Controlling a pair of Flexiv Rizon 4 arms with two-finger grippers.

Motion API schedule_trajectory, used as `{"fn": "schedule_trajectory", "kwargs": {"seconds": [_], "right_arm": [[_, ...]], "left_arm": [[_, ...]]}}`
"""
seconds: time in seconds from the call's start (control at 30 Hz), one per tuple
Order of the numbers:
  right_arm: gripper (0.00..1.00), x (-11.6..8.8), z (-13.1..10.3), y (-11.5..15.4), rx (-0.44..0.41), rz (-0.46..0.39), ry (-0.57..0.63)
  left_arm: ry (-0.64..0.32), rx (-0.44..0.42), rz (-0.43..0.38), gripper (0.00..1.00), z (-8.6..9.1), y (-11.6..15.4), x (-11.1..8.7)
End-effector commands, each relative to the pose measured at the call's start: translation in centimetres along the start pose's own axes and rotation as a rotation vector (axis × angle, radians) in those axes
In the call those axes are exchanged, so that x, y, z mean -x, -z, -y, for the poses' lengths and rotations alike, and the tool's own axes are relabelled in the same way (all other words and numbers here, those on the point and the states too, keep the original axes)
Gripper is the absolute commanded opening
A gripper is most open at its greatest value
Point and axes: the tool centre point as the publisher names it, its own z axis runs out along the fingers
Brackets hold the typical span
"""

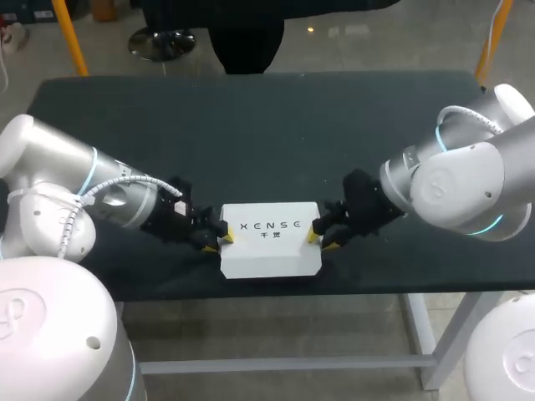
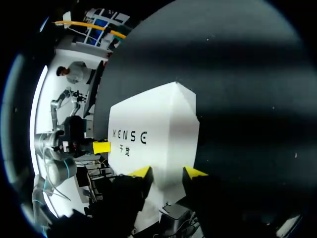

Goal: Assemble the packaging by folding the flat box into shape, placing the metal phone stand inside, and closing the box properly

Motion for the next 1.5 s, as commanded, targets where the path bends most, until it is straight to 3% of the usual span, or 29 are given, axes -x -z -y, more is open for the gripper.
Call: {"fn": "schedule_trajectory", "kwargs": {"seconds": [0.03,0.4,0.9,1.07,1.17,1.5], "right_arm": [[0.45,0.34,-0.19,-0.24,-0.017,-0.032,0.007],[0.42,0.00,-0.24,-0.63,-0.027,-0.045,0.023],[0.40,0.00,-0.24,-0.63,-0.027,-0.045,0.023],[0.36,0.00,-0.24,-0.63,-0.027,-0.045,0.023],[0.38,-0.07,-0.27,-0.64,-0.029,-0.044,0.022],[0.42,-0.35,-0.28,-0.52,-0.039,-0.036,0.019]], "left_arm": [[0.000,-0.004,-0.005,0.48,-0.17,-0.32,0.36],[-0.011,-0.002,0.004,0.43,-0.31,-0.78,-0.21],[-0.011,-0.002,0.004,0.45,-0.31,-0.78,-0.21],[-0.011,-0.002,0.004,0.40,-0.31,-0.78,-0.21],[-0.012,-0.001,0.006,0.36,-0.34,-0.73,-0.17],[-0.017,0.017,0.006,0.38,-0.20,-0.46,-0.12]]}}
